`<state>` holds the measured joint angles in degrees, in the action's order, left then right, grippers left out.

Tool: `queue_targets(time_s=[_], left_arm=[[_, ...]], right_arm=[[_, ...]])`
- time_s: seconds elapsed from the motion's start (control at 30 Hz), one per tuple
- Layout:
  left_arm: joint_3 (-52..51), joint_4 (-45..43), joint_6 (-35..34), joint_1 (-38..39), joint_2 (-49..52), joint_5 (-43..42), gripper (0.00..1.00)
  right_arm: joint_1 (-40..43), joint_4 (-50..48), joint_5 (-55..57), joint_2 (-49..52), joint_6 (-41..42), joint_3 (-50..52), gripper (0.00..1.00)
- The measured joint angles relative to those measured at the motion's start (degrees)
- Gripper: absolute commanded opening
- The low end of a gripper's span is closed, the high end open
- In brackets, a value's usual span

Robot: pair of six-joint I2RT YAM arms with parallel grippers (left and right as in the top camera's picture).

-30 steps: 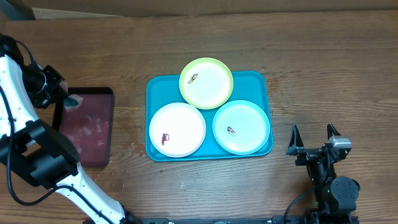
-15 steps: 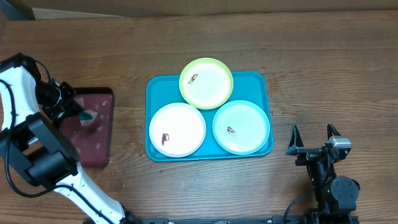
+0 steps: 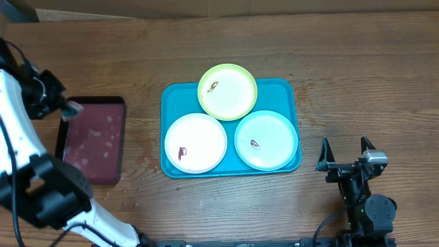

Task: Clean dirty plates on tray and stack at the side
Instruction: 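Lift the wet sponge up out of the pink tray with the left gripper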

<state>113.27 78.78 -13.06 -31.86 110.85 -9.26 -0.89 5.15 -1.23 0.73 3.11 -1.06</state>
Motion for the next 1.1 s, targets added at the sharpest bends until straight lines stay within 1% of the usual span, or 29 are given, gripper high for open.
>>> queue_targets(time_s=[0.1, 0.17, 0.33, 0.5, 0.63, 0.77, 0.83, 1.1], left_arm=[[0.48, -0.87, 0.00, 0.15, -3.41, 1.86, 0.04], [0.57, -1.18, -0.04, 0.68, -4.59, 4.68, 0.04], [0.55, -1.27, -0.55, 3.06, -4.68, 11.47, 0.04], [-0.44, -3.58, -1.07, 6.25, -4.68, 15.61, 0.04], [-4.52, -5.16, -4.17, 7.96, -4.68, 20.20, 0.04], [-11.47, -7.34, -11.04, 8.20, -4.68, 30.73, 0.04], [-13.99, -8.94, -12.90, 8.09, -4.66, 34.14, 0.04], [-20.85, -12.92, -15.74, 8.46, -4.66, 39.39, 0.04]], right_arm=[[0.00, 0.00, 0.02, 0.00, 0.02, 0.00, 1.00], [0.00, 0.04, 0.00, 0.00, 0.04, 0.00, 1.00], [0.00, 0.04, 0.00, 0.00, 0.02, 0.00, 1.00], [0.00, 0.02, 0.02, 0.00, 0.02, 0.00, 1.00], [0.00, 0.04, 0.00, 0.00, 0.04, 0.00, 1.00], [0.00, 0.04, 0.00, 0.00, 0.02, 0.00, 1.00], [0.00, 0.02, 0.02, 0.00, 0.04, 0.00, 1.00], [0.00, 0.02, -0.02, 0.00, 0.02, 0.00, 1.00]])
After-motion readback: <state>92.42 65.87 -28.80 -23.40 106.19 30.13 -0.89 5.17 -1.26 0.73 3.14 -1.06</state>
